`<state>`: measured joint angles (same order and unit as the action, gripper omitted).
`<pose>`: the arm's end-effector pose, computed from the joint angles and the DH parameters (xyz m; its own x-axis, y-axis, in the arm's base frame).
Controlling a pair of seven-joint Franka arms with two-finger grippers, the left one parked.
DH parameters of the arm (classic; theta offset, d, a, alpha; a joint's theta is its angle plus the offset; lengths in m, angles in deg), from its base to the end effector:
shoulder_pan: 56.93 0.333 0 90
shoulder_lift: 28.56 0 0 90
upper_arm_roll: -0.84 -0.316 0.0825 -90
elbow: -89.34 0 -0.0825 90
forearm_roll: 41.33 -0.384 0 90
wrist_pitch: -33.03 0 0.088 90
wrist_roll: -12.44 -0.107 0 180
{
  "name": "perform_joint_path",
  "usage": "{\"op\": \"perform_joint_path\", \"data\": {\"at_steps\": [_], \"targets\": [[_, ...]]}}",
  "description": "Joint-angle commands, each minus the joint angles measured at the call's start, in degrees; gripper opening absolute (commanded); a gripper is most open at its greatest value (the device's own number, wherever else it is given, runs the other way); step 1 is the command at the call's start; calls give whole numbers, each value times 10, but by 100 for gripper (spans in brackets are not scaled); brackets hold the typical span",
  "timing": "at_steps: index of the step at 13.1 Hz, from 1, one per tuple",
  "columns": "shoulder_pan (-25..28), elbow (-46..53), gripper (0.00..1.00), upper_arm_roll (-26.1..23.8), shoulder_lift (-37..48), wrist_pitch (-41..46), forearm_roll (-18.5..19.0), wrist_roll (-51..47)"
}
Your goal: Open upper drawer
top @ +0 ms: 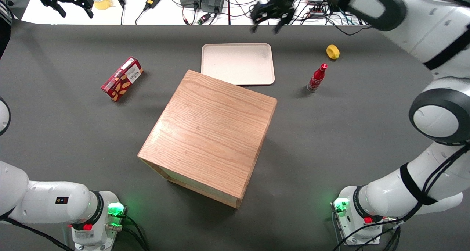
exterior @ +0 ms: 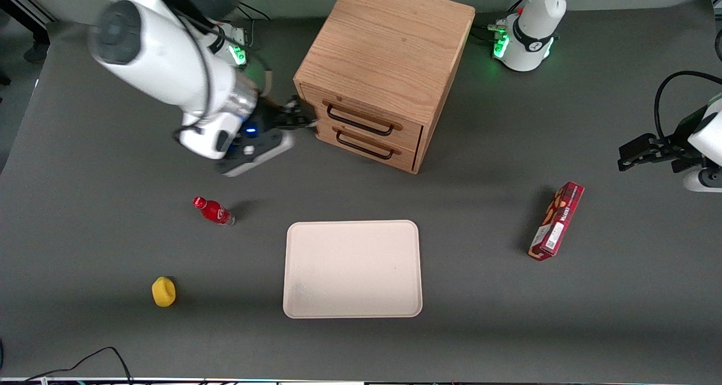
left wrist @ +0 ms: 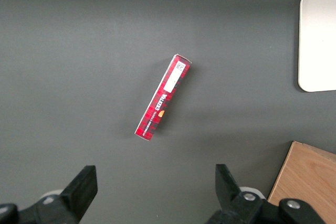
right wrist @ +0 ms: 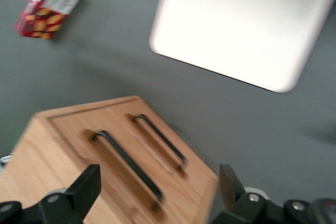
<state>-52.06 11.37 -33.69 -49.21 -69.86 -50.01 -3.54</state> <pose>0.5463 0.3789 0.5621 0.9438 0.3298 0.0219 0.3147 -0.8762 -0.3650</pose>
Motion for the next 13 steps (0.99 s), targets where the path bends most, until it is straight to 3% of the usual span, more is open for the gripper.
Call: {"op": "perform_joint_path", "data": {"at_steps": [1, 3, 5, 8, 13], "targets": [[24, 8, 100, -29, -41, -40, 51, 15], [26, -2, 100, -58, -76, -54, 63, 56], [38, -24, 100, -63, -92, -54, 109, 118], [29, -67, 100, -86, -92, -64, 141, 118], [15, -110, 100, -90, -93, -69, 148, 202]]}}
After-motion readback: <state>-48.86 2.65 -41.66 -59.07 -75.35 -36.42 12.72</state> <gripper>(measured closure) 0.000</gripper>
